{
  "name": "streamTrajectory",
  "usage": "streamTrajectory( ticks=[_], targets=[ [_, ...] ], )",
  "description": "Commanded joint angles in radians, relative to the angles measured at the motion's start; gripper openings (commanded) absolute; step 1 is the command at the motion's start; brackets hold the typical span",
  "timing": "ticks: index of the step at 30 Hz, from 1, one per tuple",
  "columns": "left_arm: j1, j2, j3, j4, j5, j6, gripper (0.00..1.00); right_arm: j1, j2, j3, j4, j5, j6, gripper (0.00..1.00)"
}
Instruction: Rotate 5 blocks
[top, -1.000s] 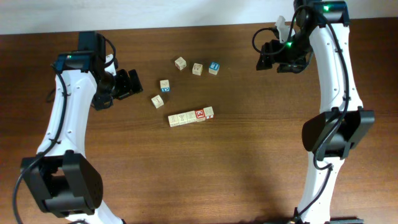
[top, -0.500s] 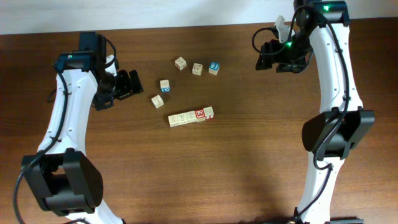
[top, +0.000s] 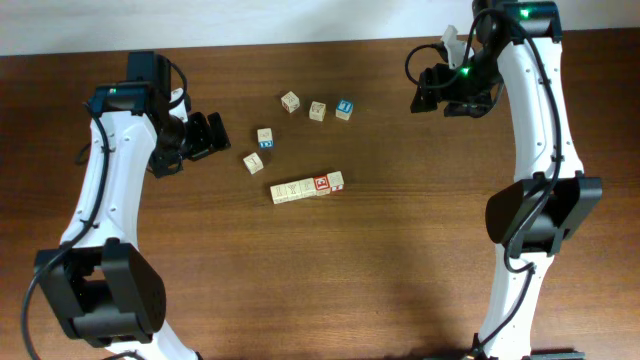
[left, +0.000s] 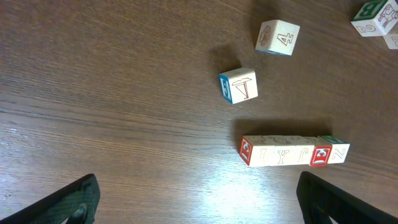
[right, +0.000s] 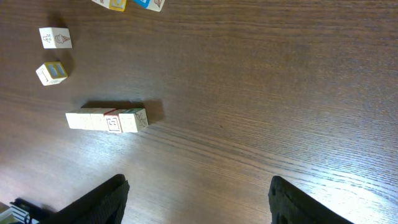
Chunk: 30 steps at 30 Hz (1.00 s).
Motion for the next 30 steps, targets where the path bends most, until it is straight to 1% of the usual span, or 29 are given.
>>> streamTrajectory(
  ticks=[1,17,30],
  targets=[
    [-0.001,0.009,-0.006,0.004,0.014,0.016,0.99,0.001,-0.002,-0.005,0.001,-0.009,-0.011,0.72],
    [-0.001,0.009,-0.008,-0.006,0.014,0.018,0.99,0.001,-0.002,-0.005,0.001,-0.009,-0.011,0.73],
    [0.0,0.009,-0.018,-0.002,0.014,0.061,0.99,0.001,-0.002,-0.005,0.004,-0.009,-0.011,0.73]
  ],
)
